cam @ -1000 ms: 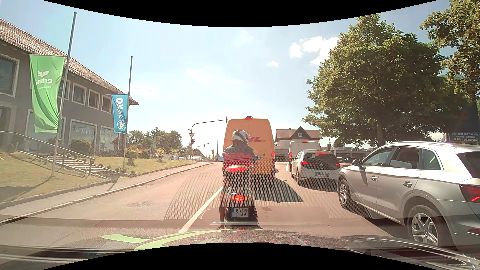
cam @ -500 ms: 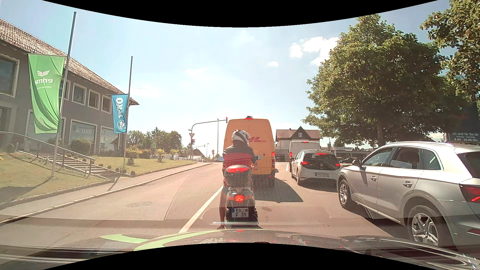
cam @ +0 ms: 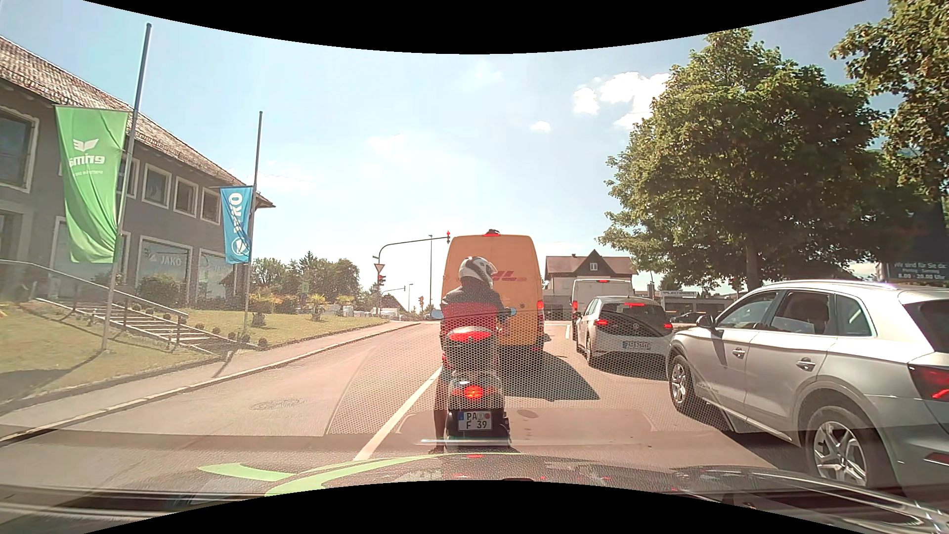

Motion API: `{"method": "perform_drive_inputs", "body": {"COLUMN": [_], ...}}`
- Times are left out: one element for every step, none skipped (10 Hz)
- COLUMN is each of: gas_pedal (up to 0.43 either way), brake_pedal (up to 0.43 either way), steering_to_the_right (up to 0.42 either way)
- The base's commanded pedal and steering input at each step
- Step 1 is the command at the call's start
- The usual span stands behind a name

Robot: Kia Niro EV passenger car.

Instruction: Follow the waypoints while adhering to traffic rules and regulations

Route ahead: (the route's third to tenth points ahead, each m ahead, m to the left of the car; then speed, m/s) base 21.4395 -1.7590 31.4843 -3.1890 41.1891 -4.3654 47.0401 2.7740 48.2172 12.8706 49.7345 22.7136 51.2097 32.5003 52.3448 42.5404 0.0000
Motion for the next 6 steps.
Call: {"method": "perform_drive_inputs", "body": {"gas_pedal": [0.000, 0.000, 0.000, 0.000, 0.000, 0.000], "brake_pedal": [0.244, 0.244, 0.250, 0.244, 0.250, 0.250], "steering_to_the_right": [0.024, 0.024, 0.024, 0.024, 0.024, 0.024]}}
